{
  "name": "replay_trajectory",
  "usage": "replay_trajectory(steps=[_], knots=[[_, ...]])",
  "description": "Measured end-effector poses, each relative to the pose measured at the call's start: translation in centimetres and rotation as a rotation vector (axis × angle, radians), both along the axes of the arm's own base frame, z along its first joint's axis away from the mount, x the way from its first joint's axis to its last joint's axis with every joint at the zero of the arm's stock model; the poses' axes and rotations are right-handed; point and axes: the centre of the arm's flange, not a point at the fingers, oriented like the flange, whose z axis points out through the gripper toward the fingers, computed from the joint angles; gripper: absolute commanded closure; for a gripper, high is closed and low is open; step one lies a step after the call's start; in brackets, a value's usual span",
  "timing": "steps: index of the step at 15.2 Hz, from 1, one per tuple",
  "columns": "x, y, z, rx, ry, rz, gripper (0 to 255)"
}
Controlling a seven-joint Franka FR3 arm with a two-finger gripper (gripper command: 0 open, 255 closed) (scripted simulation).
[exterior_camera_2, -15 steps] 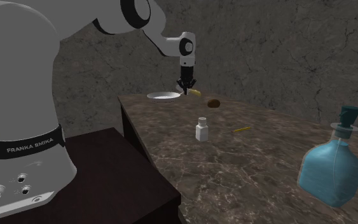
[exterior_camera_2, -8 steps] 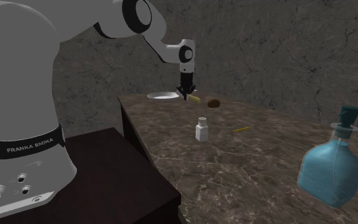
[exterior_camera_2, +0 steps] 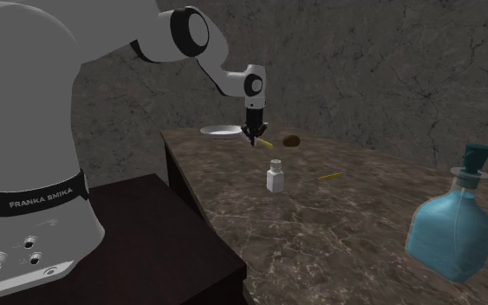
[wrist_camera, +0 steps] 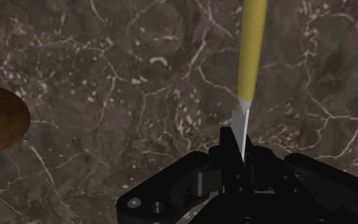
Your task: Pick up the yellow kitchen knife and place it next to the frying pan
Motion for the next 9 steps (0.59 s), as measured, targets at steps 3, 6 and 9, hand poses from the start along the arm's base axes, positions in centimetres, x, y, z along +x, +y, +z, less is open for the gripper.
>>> replay_trajectory(steps=[3, 6, 9], knots=[[0.0, 0.0, -1.6, 0.000, 0.000, 0.000, 255], [-0.1, 0.0, -2.0, 0.000, 0.000, 0.000, 255], [0.0, 0.0, -2.1, 0.000, 0.000, 0.000, 255]])
